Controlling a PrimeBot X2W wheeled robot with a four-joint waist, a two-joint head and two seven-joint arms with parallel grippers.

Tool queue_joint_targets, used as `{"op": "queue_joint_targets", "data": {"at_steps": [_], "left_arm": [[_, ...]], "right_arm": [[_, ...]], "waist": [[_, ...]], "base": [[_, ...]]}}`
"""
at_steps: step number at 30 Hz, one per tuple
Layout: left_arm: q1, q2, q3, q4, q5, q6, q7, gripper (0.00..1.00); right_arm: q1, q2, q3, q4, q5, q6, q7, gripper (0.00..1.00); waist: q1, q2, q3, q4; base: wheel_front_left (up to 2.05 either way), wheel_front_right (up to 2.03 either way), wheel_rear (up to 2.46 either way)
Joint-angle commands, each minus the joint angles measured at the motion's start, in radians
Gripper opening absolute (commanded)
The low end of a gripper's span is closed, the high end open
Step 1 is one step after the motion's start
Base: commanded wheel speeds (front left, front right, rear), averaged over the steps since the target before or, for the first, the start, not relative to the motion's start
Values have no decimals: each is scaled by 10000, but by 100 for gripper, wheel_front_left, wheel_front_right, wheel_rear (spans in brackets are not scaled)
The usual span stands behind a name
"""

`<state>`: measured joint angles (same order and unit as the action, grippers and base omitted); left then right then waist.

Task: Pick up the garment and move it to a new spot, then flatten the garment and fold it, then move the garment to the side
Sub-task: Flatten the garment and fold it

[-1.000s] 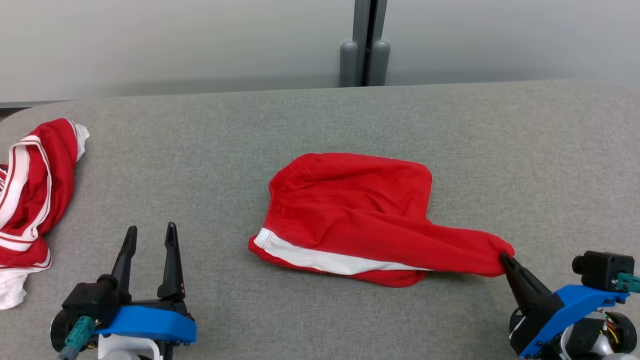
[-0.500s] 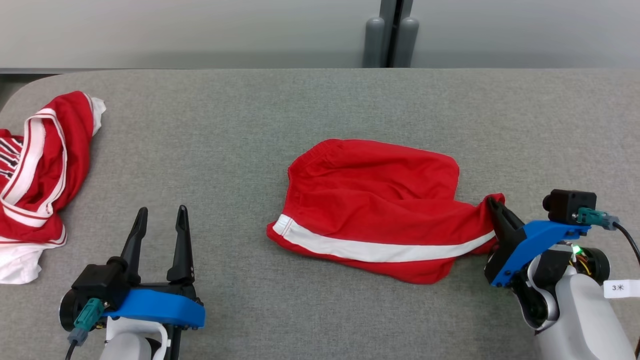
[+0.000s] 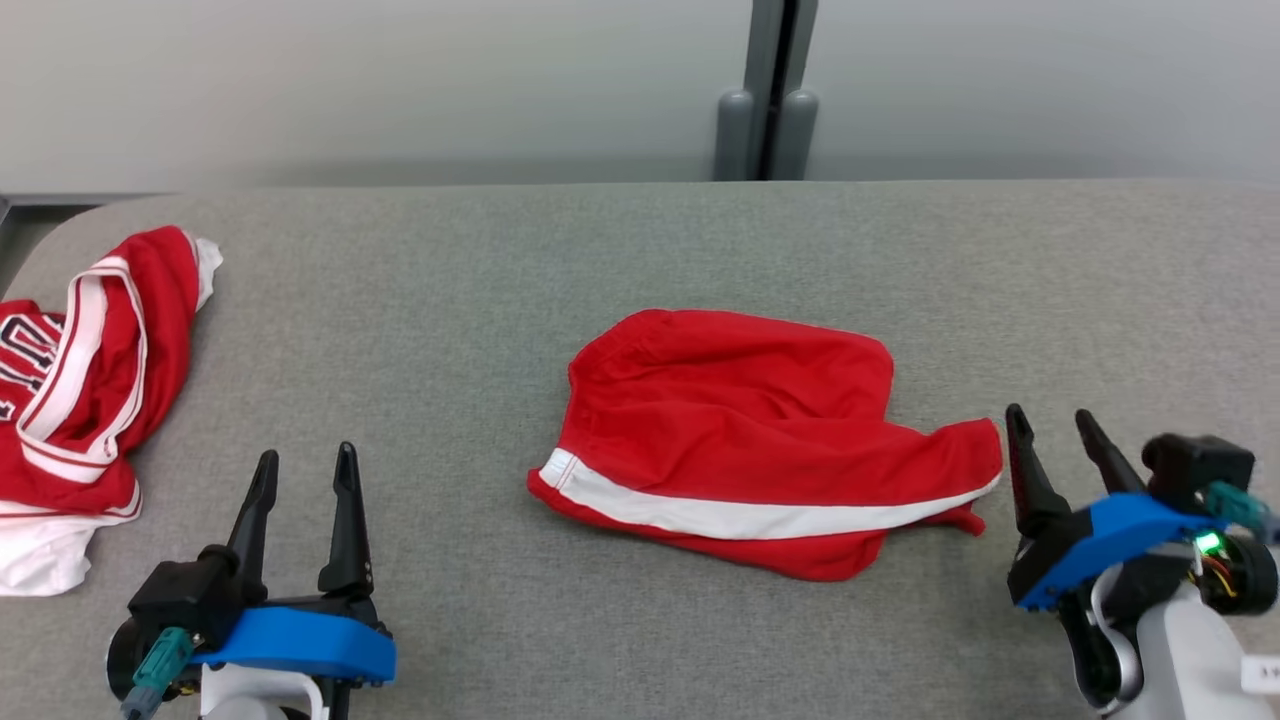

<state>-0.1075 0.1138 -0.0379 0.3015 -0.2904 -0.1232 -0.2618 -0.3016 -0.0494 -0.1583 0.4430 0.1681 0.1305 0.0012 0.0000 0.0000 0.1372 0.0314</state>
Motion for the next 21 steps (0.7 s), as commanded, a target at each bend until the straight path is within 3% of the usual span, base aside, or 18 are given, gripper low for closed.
{"op": "queue_joint_targets", "data": {"at_steps": [1, 10, 21], "left_arm": [[78, -19, 134, -44, -2, 12, -47, 100], [562, -137, 537, -159, 89, 45, -47, 100], [1030, -262, 650, -271, 278, -15, -47, 100]], "right_arm": [[282, -48, 63, -340, -114, 5, -212, 100], [1963, -25, 672, -2433, -352, 5, -1292, 100], [2710, -28, 1193, -2886, -181, 5, -1255, 100]], "waist": [[0, 0, -151, -165], [0, 0, -636, -681], [0, 0, -1109, -750]], "base": [[0, 0, 0], [0, 0, 0], [0, 0, 0]]}}
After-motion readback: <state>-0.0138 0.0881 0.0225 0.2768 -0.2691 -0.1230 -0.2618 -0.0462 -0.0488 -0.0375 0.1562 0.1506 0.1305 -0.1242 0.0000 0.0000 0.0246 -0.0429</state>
